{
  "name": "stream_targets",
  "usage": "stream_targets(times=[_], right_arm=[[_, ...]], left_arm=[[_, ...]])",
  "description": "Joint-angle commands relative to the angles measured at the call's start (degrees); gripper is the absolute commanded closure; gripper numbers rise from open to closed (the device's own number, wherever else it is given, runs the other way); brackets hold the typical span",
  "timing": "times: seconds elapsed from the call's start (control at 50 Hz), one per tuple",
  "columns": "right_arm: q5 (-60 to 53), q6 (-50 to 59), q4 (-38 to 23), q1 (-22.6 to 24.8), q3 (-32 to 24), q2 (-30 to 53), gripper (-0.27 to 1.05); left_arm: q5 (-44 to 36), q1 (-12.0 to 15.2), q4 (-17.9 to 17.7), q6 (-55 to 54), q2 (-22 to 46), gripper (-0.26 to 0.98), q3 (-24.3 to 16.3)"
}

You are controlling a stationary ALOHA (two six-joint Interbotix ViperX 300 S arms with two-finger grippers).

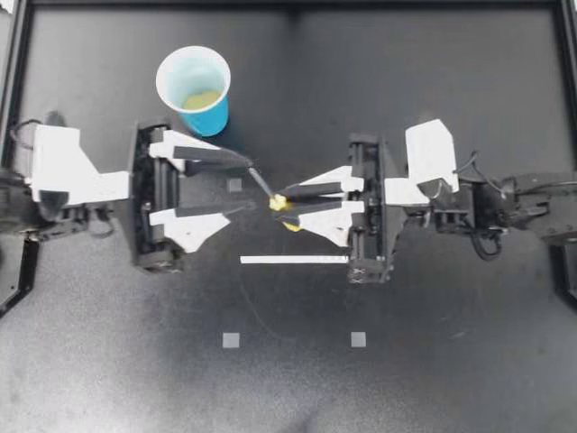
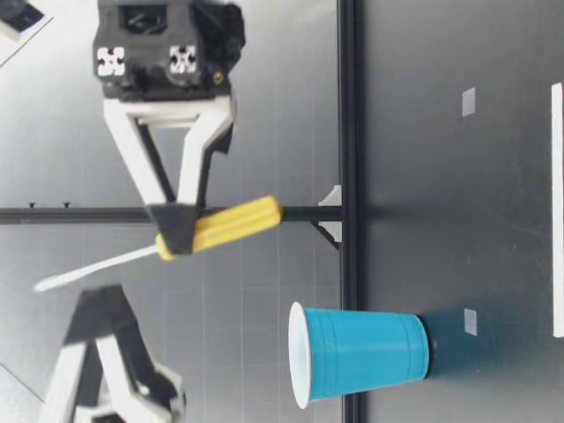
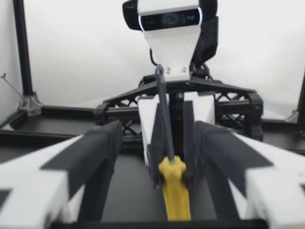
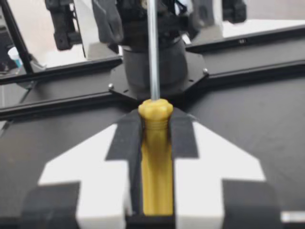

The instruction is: Pick up the screwdriver with the right arm, hand it over to the left arm then place it into the cup.

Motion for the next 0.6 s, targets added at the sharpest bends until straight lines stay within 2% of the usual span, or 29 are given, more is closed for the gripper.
stream_targets(times=[0.0, 0.24, 0.38, 0.44, 0.58], right_arm=[[-0.6, -0.1, -0.5, 0.3, -2.0, -0.1, 0.71], [-0.6, -0.4, -0.4, 0.3, -2.8, 0.7, 0.71], [-0.6, -0.4, -0.4, 0.3, -2.8, 0.6, 0.71], [-0.7, -0.4, -0.4, 0.3, -2.9, 0.4, 0.71], [-0.7, -0.4, -0.4, 0.3, -3.0, 0.2, 0.71]], left_arm=[[-0.5, 0.1, 0.2, -0.1, 0.1, 0.09, -2.0], [-0.6, 0.1, 1.8, -2.1, 1.3, 0.10, -3.7], [-0.6, 0.1, 3.7, -3.7, 1.4, 0.15, -4.0], [-0.7, 0.1, 4.1, -4.0, 1.5, 0.22, -4.0], [-0.7, 0.1, 4.4, -4.1, 1.5, 0.51, -4.0]])
